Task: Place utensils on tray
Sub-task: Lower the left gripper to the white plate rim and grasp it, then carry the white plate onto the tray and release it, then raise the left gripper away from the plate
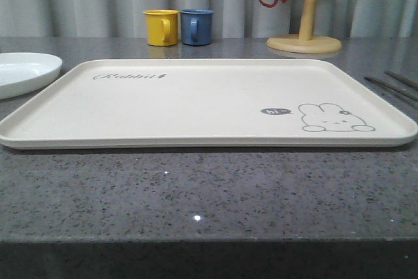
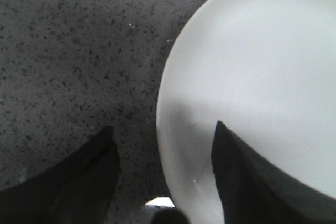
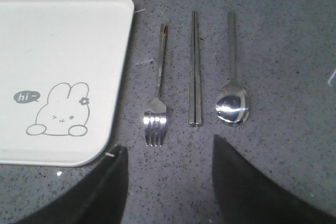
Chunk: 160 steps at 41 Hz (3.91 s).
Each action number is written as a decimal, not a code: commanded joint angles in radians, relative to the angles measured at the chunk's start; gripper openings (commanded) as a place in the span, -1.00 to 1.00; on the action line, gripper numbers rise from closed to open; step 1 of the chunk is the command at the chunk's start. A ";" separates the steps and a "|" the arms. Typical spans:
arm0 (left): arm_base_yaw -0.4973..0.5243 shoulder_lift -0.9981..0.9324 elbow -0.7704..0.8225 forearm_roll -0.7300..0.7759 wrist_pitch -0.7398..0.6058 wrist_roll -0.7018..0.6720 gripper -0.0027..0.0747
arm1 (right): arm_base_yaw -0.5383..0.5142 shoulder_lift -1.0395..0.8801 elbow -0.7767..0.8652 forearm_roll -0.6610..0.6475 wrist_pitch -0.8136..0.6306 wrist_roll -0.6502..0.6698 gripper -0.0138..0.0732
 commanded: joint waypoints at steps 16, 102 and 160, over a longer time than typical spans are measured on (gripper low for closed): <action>0.002 0.032 -0.035 -0.050 -0.067 0.009 -0.65 | 0.002 0.009 -0.034 -0.007 -0.069 -0.010 0.24; -0.542 -0.055 -0.265 -0.023 0.248 0.069 -0.01 | 0.002 0.009 -0.034 -0.007 -0.069 -0.010 0.24; -0.971 -1.091 0.453 0.388 -0.044 -0.219 -0.01 | 0.002 0.035 -0.054 -0.001 -0.054 -0.016 0.24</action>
